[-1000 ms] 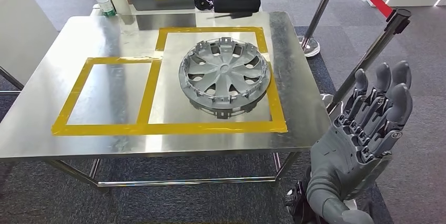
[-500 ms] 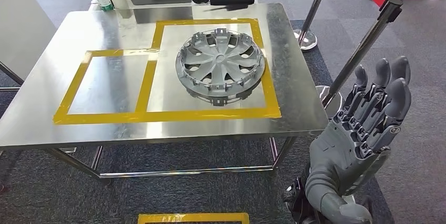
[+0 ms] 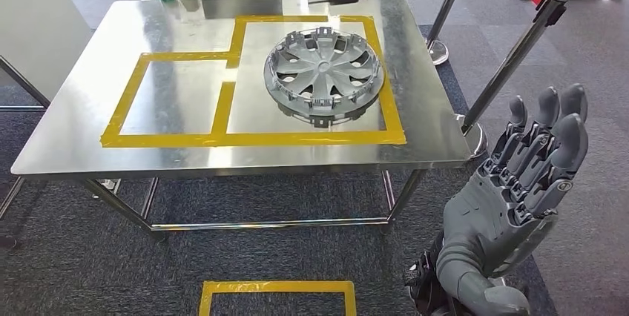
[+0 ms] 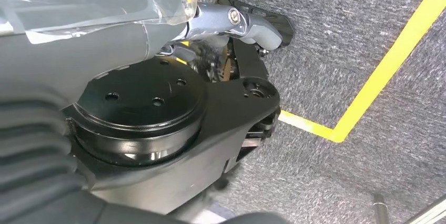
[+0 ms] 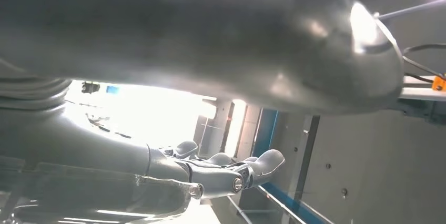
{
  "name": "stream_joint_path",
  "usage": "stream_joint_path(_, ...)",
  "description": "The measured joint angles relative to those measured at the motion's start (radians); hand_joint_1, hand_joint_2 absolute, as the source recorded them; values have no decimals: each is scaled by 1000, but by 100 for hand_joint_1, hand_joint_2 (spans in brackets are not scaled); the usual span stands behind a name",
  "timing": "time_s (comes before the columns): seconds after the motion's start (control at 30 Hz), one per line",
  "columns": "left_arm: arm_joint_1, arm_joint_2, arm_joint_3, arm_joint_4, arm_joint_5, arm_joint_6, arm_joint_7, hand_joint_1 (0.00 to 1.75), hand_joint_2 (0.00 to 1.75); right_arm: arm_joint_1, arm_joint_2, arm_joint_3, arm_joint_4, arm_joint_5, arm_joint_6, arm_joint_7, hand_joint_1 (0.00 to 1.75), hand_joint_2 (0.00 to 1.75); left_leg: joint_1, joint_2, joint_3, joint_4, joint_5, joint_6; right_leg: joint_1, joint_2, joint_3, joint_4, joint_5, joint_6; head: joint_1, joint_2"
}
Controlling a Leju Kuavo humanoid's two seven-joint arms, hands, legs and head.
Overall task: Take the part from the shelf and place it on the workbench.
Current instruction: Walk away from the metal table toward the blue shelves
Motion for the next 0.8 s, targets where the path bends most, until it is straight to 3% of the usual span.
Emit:
stream_joint_path(0.07, 0, -1, 0, 0, 0, 1, 0, 0, 175, -1, 1, -1, 0, -4, 0, 0, 0, 0, 0, 0, -7, 2, 13, -12, 6, 0, 25, -55, -5, -9, 0, 0)
stream_joint_path(0.13, 0, -1, 0, 0, 1, 2, 0, 0, 175, -3, 1, -1, 2, -12, 0, 0, 0, 0, 3, -1, -13, 4, 16, -25, 6, -1, 11, -57, 9, -21, 0, 0)
stream_joint_path(0.2, 0, 0, 0, 0, 1, 5, 0, 0, 175, -5, 4, -1, 4, -18, 0, 0, 0, 0, 6, -6, -32, 50, -40, -38, 2, -5, -8, -61, 31, -35, -3, 0)
stream_joint_path(0.27, 0, 2, 0, 0, 2, 8, 0, 0, 175, -6, 6, -1, 6, -23, 0, 0, 0, 0, 10, -9, -68, 165, -141, -48, 1, -6, -35, -61, 54, -42, -6, 0)
stream_joint_path(0.3, 0, 3, 0, 0, 2, 10, 0, 0, 175, -6, 6, -1, 8, -27, 0, 0, 0, 0, 12, -9, -84, 228, -173, -52, 1, -6, -50, -60, 66, -41, -7, 0)
stream_joint_path(0.33, 0, 4, 0, 0, 2, 13, 0, 0, 175, -6, 6, -1, 9, -32, 0, 0, 0, 0, 13, -10, -89, 273, -182, -54, 1, -7, -65, -59, 79, -40, -7, 0)
stream_joint_path(0.37, 0, 5, 0, 0, 2, 16, 0, 0, 175, -7, 6, -1, 11, -38, 0, 0, 0, 0, 15, -10, -79, 286, -166, -55, 1, -7, -80, -58, 91, -38, -7, 0)
stream_joint_path(0.4, 0, 6, 0, 0, 1, 18, 0, 0, 175, -8, 6, -1, 12, -43, 0, 0, 0, 0, 16, -10, -51, 263, -136, -55, 1, -7, -96, -57, 103, -35, -7, 0)
stream_joint_path(0.47, -1, 8, 0, 0, 0, 20, 0, 0, 175, -14, 6, -1, 14, -54, 0, 0, 0, 0, 19, -10, 58, 128, -92, -54, 2, -7, -120, -54, 124, -27, -8, 0)
stream_joint_path(0.53, -5, 8, 0, 0, 0, 21, 0, 0, 175, -26, 6, -1, 16, -65, 0, 0, 0, 0, 17, -13, 153, -12, -102, -46, 4, -7, -130, -51, 142, -16, -7, 0)
stream_joint_path(0.57, -6, 8, 0, 0, 0, 21, -1, 0, 175, -33, 6, -1, 19, -71, 0, 0, 0, 0, 14, -15, 173, -47, -110, -40, 4, -8, -133, -52, 151, -9, -8, 0)
stream_joint_path(0.63, -6, 8, 0, 0, -1, 21, -2, 0, 175, -41, 6, -1, 24, -78, 0, 0, 0, 0, 11, -14, 159, -55, -101, -22, 0, -9, -140, -54, 163, 4, -8, 0)
stream_joint_path(0.67, -4, 9, 0, 0, -2, 21, -4, 0, 175, -41, 5, -1, 27, -78, 0, 0, 0, 0, 11, -11, 149, -54, -90, -13, -2, -9, -149, -43, 147, 9, -8, 0)
stream_joint_path(0.7, -4, 10, 0, 0, -3, 21, -5, 0, 175, -39, 4, -2, 29, -75, 0, 0, 0, 0, 11, -8, 137, -55, -78, -4, -3, -8, -162, -15, 110, 13, -7, 0)
stream_joint_path(0.77, -3, 12, 0, 0, -5, 22, -6, 0, 175, -32, 3, -2, 30, -66, 0, 0, 0, 0, 10, -4, 106, -54, -53, 7, -4, -6, -196, 102, -1, 19, -5, 0)
stream_joint_path(0.8, -3, 13, 0, 0, -6, 22, -6, 0, 175, -27, 2, -2, 30, -61, 0, 0, 0, 0, 8, -3, 90, -53, -40, 9, -4, -5, -210, 172, -42, 20, -5, 0)
